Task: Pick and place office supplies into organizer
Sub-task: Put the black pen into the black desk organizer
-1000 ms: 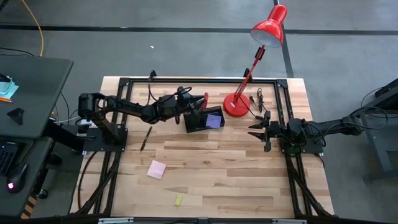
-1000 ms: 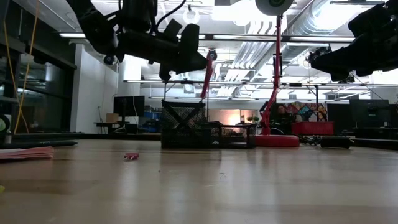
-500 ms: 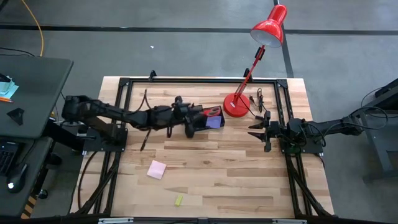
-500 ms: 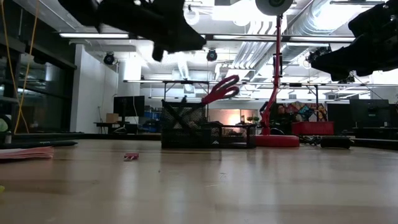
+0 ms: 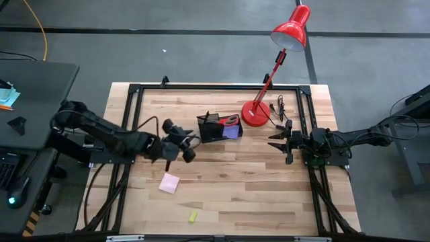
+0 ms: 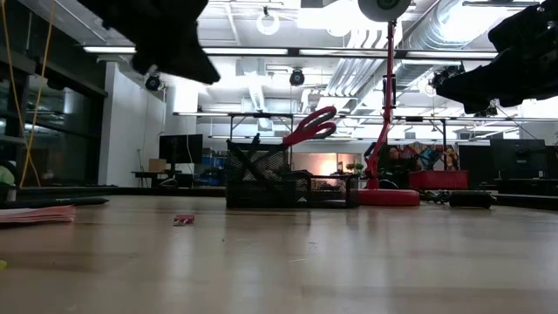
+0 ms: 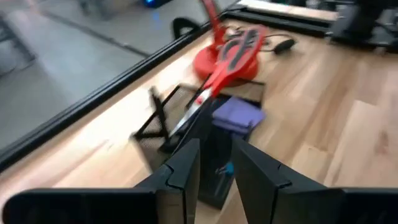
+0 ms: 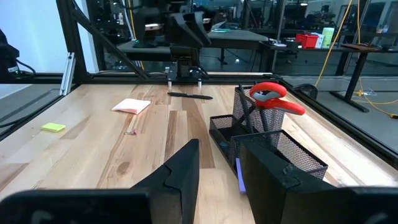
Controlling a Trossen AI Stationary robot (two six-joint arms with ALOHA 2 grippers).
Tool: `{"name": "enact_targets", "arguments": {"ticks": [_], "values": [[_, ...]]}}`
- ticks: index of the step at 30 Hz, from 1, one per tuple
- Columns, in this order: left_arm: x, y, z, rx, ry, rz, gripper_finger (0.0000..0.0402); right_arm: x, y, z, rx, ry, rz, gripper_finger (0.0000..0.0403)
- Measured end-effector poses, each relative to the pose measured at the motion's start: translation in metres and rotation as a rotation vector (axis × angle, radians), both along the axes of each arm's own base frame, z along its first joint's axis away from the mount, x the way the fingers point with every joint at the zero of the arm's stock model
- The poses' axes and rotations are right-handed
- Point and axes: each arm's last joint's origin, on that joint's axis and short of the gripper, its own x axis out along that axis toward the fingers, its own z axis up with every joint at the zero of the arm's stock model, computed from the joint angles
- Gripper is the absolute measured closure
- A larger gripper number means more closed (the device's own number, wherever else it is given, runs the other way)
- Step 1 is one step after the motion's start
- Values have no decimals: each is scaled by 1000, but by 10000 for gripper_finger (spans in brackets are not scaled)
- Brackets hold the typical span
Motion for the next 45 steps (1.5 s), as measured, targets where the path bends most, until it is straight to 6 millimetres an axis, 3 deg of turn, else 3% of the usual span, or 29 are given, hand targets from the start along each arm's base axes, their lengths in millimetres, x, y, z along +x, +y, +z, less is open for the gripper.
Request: {"name": "enact_targets", "arguments": {"ticks": [7, 18, 35, 45], "values": [[-25, -25, -30, -15, -31, 31, 318, 0, 0, 0, 0, 0, 0, 295], [-74, -30, -79, -54, -202, 140, 318, 0, 0, 0, 0, 0, -1, 295], [-114, -27, -118, -147, -375, 195, 318, 0, 0, 0, 0, 0, -3, 295], [-118, -27, -125, -261, -248, 170, 318, 0, 0, 0, 0, 0, 0, 295]]}}
